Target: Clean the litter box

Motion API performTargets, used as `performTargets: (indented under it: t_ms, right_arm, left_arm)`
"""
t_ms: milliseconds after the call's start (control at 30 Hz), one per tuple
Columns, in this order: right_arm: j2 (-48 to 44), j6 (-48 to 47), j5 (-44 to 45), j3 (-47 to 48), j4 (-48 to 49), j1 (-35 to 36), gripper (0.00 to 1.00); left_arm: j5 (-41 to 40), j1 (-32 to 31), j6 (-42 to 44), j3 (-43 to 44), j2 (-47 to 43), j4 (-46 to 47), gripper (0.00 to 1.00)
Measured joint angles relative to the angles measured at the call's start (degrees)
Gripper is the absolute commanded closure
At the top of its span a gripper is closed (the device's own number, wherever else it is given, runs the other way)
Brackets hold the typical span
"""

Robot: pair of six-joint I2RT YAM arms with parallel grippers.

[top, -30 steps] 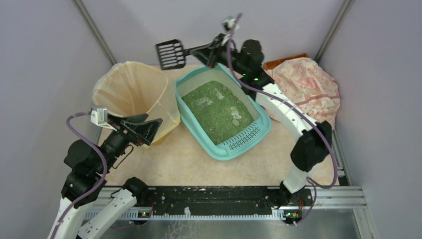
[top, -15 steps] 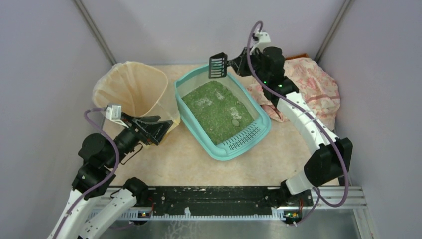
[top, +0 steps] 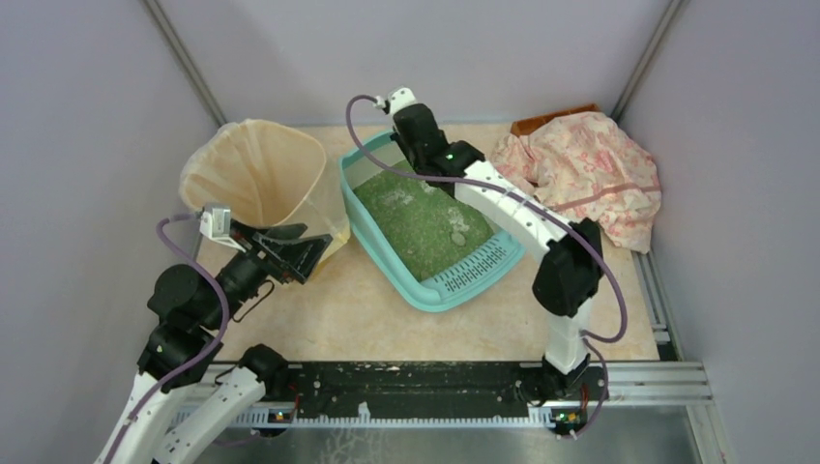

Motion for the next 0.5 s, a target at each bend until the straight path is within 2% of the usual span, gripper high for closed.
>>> performTargets:
  t_ms: [233,500]
  right_arm:
    - [8.52,-10.14,11.78,3.74,-3.78,2.56,1.00]
    - [15.02,-20.50,17.00,8.52,-3.26,5.11,1.00]
  left_arm:
    - [-1.40,0.00,1.73,-0.02,-0.20,-0.17,0.02]
    - [-2.73,0.00,2.45,-0.83,-2.82,-0.94,0.02]
